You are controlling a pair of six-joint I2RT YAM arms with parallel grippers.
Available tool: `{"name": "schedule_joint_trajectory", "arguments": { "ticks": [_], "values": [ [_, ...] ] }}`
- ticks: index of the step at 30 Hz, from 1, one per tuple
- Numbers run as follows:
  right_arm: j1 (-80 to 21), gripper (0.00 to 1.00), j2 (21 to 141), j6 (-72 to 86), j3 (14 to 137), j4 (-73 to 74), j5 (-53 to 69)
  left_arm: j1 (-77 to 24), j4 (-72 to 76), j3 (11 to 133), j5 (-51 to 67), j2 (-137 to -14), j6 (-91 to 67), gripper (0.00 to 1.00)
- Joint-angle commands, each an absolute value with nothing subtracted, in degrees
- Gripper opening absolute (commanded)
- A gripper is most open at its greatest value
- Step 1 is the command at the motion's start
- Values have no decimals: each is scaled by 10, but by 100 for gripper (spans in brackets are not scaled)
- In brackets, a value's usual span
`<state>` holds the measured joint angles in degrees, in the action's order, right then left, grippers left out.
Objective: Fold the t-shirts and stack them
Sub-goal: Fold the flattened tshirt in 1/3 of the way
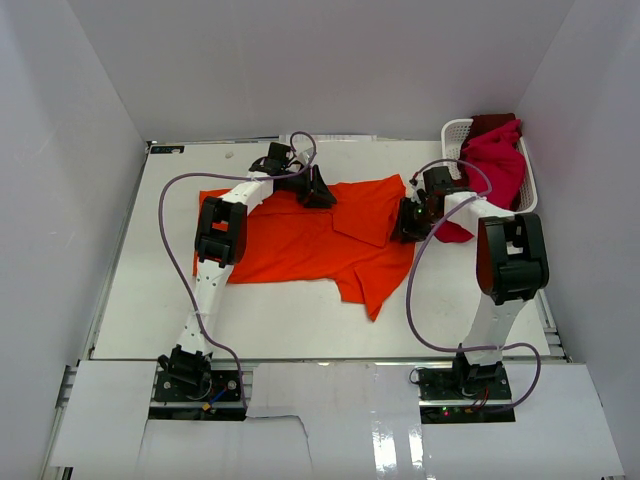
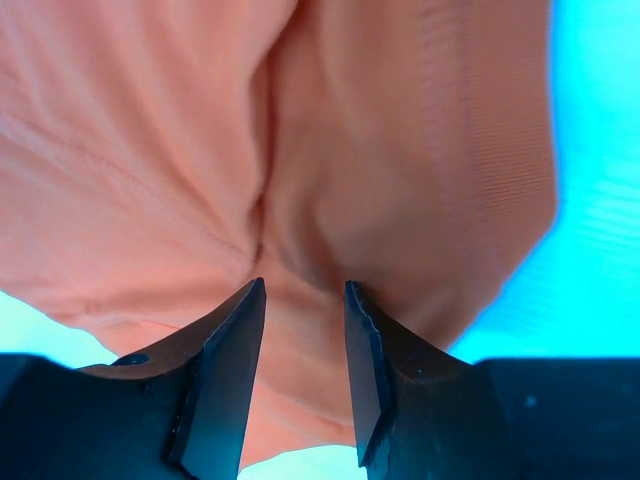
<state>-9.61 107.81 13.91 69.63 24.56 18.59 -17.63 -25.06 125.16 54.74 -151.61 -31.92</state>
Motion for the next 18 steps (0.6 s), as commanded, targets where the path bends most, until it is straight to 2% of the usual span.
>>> {"name": "schedule_joint_trajectory", "arguments": {
  "ticks": [1,18],
  "values": [
    [-87,44,1058,119,729,259,156,-169,-259,1248,540,-1488,-305,49],
    [-69,45,1187,100,819,253,158,-156,-242,1288,528,-1557,-325,50]
  ]
}}
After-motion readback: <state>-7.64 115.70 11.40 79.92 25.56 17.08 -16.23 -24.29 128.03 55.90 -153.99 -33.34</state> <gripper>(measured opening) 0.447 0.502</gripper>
